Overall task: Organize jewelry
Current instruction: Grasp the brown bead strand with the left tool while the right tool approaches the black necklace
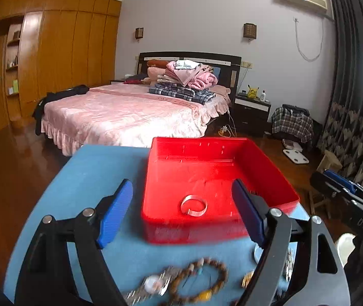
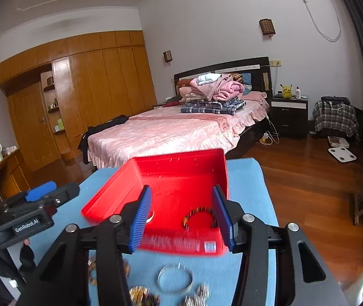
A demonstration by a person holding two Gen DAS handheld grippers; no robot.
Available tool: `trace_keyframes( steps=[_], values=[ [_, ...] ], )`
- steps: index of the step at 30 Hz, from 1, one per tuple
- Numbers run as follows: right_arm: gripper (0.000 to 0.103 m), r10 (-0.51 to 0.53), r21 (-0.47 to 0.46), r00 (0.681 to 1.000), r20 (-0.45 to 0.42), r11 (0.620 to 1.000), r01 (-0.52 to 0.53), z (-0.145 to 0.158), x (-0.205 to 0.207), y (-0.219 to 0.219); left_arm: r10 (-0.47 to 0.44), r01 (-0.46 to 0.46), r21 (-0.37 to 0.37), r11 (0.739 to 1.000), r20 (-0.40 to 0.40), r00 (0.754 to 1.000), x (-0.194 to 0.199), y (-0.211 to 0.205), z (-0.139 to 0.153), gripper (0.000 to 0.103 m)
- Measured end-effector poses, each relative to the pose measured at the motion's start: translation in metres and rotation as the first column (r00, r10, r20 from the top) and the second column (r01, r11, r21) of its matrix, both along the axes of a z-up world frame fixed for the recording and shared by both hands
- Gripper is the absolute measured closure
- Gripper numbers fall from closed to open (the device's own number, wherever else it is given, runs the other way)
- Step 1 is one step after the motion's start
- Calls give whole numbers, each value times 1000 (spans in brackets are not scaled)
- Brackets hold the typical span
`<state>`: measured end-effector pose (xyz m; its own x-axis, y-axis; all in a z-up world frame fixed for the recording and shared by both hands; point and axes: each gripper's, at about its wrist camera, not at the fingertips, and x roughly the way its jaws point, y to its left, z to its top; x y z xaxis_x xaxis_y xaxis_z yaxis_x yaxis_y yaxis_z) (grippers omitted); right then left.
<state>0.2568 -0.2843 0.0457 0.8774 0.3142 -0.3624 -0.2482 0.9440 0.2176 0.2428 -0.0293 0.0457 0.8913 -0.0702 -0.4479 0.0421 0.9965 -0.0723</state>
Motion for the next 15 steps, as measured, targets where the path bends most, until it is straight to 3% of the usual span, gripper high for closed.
trace_keyframes(
  steps=[10, 15],
  values=[
    [52, -40, 11, 998, -52, 999, 41, -36, -79, -1, 30, -28, 52, 998, -38, 999, -95, 3, -50, 26],
    [52, -38, -24, 997, -63, 999, 36, -52, -100, 5, 56, -53, 37, 998, -84, 995, -111, 9, -76, 31]
  ],
)
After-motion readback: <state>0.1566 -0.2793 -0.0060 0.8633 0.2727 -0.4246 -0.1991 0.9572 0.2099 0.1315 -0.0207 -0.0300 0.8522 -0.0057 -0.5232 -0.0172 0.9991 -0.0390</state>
